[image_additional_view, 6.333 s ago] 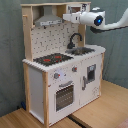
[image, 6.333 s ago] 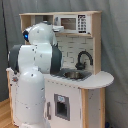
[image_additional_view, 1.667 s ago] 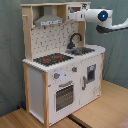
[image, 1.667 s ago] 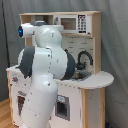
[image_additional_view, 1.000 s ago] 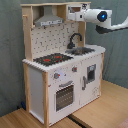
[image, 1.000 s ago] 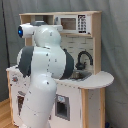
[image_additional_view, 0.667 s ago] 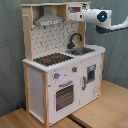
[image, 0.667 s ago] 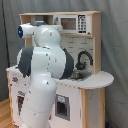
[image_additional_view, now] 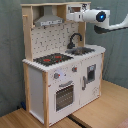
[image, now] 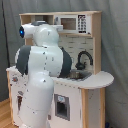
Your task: Play with the kitchen
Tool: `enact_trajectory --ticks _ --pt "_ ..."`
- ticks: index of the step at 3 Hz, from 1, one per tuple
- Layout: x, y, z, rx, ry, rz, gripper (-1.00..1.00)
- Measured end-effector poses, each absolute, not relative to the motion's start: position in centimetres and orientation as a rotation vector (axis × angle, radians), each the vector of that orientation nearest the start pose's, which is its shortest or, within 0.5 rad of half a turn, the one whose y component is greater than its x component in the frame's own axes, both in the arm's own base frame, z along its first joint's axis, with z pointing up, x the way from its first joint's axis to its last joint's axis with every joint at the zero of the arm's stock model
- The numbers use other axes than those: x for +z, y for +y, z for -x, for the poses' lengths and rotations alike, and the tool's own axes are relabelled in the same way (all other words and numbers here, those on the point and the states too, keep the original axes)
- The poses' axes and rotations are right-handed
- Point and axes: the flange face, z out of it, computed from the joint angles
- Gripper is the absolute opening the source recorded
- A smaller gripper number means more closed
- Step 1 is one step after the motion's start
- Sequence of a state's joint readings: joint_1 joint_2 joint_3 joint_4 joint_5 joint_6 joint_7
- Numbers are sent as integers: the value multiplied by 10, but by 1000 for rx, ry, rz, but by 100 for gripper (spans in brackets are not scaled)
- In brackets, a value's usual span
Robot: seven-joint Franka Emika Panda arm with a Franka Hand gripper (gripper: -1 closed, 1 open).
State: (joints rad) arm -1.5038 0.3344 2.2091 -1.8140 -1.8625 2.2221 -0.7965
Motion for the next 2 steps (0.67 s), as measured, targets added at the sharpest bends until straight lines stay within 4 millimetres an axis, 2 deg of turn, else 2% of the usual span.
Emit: enact_trajectory --ticks 1,2 --pt "708 270 -497 446 1435 -682 100" --pt "709 271 -498 451 1435 -681 100"
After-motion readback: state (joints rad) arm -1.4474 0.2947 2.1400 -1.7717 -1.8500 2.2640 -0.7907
